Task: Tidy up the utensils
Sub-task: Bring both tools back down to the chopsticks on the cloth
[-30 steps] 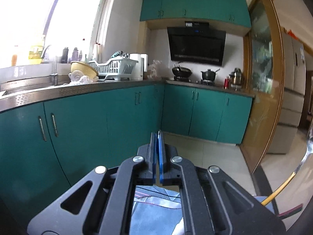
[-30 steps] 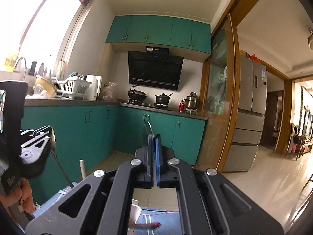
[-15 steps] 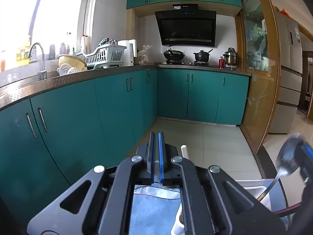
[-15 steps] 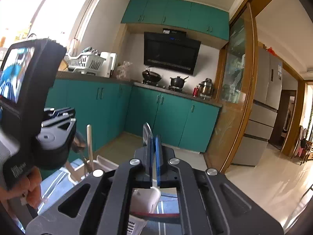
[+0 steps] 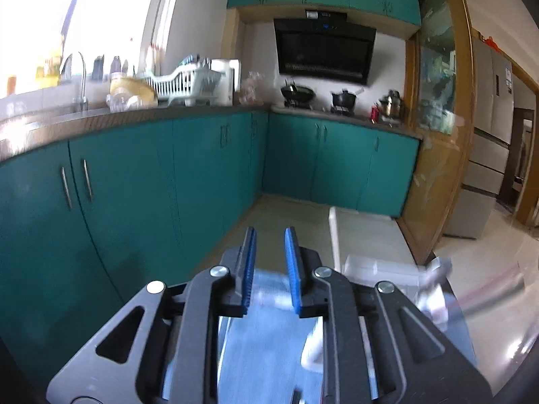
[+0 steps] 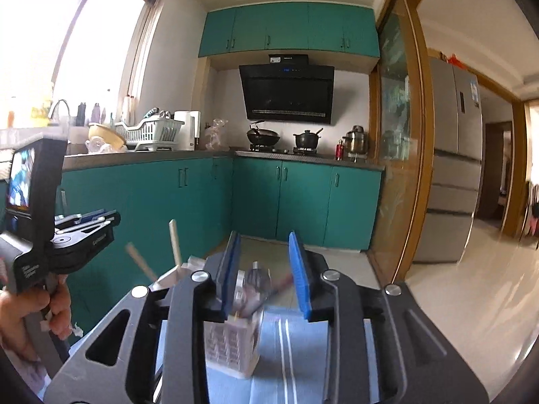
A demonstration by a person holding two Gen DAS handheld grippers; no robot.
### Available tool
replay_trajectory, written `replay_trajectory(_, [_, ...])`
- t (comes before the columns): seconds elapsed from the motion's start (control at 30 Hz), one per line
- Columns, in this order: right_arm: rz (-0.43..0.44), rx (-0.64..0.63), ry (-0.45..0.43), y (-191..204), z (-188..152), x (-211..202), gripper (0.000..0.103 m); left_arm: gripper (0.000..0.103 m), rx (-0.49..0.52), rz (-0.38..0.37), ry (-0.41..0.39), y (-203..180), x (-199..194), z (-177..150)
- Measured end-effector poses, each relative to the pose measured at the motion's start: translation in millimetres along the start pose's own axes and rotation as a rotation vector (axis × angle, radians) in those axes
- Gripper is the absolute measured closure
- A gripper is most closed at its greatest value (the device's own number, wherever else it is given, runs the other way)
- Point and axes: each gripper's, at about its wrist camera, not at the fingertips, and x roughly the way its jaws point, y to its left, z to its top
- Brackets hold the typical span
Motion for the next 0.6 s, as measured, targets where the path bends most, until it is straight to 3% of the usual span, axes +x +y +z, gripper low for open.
replay_trajectory(0.07, [0.049, 0.029, 0.063, -7, -20, -14, 0.073, 0.084, 0.006, -0.027, 0.068, 10, -4, -22])
replay_trajectory(0.17, [0.149, 0.046, 0.285, -6, -66, -7, 0.073, 0.084, 0.029, -0.108, 0.144, 18, -11, -68])
replay_trajectory(0.23, [0.131, 0.030, 0.429, 0, -104, 6, 0.073, 0.084, 0.092, -0.109, 0.212, 14, -11, -101])
replay_trajectory(0.37, [0.108, 0.067, 0.619, 6, -148, 24, 0.074, 0.084, 0.121, -0.171, 0.368, 6, -2, -146])
replay_trajectory(0.5, [0.048, 0.097, 0.727, 14, -167, 38, 0.074, 0.084, 0.173, -0.178, 0.458, -10, 9, -171])
replay_trajectory(0.6, [0.012, 0.103, 0.725, 15, -170, 39, 0.074, 0.084, 0.166, -0.179, 0.451, -14, 9, -180])
